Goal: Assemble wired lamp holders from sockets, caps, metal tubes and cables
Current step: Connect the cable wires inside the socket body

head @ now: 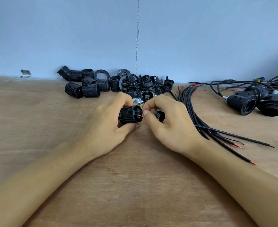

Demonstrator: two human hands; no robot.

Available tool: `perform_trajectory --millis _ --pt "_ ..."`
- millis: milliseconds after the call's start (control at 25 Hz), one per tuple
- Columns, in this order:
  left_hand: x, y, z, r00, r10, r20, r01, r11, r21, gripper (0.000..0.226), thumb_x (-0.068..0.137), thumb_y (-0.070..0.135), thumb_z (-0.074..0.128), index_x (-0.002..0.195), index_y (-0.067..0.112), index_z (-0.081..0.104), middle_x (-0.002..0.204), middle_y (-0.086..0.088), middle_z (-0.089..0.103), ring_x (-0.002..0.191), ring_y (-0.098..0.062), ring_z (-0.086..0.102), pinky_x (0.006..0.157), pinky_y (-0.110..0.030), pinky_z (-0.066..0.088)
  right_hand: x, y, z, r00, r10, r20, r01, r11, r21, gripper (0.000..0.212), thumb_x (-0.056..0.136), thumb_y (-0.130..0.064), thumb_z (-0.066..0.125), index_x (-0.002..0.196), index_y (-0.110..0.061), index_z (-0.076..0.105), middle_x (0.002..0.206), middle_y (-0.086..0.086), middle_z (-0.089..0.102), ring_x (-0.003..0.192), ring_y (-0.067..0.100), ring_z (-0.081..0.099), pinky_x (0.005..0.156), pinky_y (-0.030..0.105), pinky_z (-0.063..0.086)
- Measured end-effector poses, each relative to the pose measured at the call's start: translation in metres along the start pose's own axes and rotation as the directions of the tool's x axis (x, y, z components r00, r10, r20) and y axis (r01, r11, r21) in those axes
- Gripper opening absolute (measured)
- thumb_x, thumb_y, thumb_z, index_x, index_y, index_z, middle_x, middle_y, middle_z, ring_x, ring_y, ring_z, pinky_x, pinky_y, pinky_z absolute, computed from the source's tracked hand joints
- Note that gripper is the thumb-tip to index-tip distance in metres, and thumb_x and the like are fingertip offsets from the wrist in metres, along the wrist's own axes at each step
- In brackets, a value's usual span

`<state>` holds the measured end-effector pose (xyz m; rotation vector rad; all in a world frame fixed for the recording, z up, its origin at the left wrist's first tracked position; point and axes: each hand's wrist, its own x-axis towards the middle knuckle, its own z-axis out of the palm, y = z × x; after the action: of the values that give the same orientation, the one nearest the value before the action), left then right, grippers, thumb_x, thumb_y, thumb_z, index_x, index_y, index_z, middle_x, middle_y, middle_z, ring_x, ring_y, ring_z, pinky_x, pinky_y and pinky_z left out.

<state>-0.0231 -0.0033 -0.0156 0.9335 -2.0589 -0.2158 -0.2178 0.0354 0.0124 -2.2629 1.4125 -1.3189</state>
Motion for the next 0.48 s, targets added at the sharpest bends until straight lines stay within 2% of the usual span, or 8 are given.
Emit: perform_trajectory --millis 160,280,480 --pt "-0.0001 -0.0007 -0.0003 1.000 0.020 -0.008 -0.020 1.000 0.006 0.052 0.079 0.034 0.084 0.100 0.052 0.041 0.091 0.025 0.061 0.090 0.003 0.061 0.076 -0.015 0.045 0.0002 0.0003 0.0002 1.000 0.004 0.021 -0.004 1.000 -0.015 0.008 0.087 -0.005 0.067 0.085 -0.012 0.068 0.079 -0.001 0.063 0.078 0.010 0.055 0.073 0.010 0.040" --pt "-0.0005 -0.0024 0.0001 0.998 0.055 -0.045 -0.053 0.998 0.043 0.047 0.078 0.024 0.086 0.103 0.040 0.050 0.090 0.027 0.056 0.091 0.009 0.055 0.077 -0.006 0.038 0.0001 0.0012 0.0011 1.000 0.001 0.010 -0.001 1.000 -0.030 0.006 0.089 -0.007 0.067 0.086 -0.012 0.068 0.078 -0.002 0.062 0.078 0.009 0.054 0.071 0.008 0.038" --pt "-0.0018 -0.0009 -0.0011 0.996 0.062 -0.058 -0.056 0.994 0.092 0.043 0.079 0.022 0.087 0.106 0.031 0.055 0.088 0.021 0.056 0.087 0.008 0.054 0.077 -0.005 0.037 -0.0007 0.0023 0.0032 0.999 -0.038 0.026 0.040 0.996 -0.081 0.004 0.091 -0.010 0.066 0.088 -0.010 0.068 0.078 -0.002 0.060 0.076 0.010 0.051 0.071 0.012 0.038"
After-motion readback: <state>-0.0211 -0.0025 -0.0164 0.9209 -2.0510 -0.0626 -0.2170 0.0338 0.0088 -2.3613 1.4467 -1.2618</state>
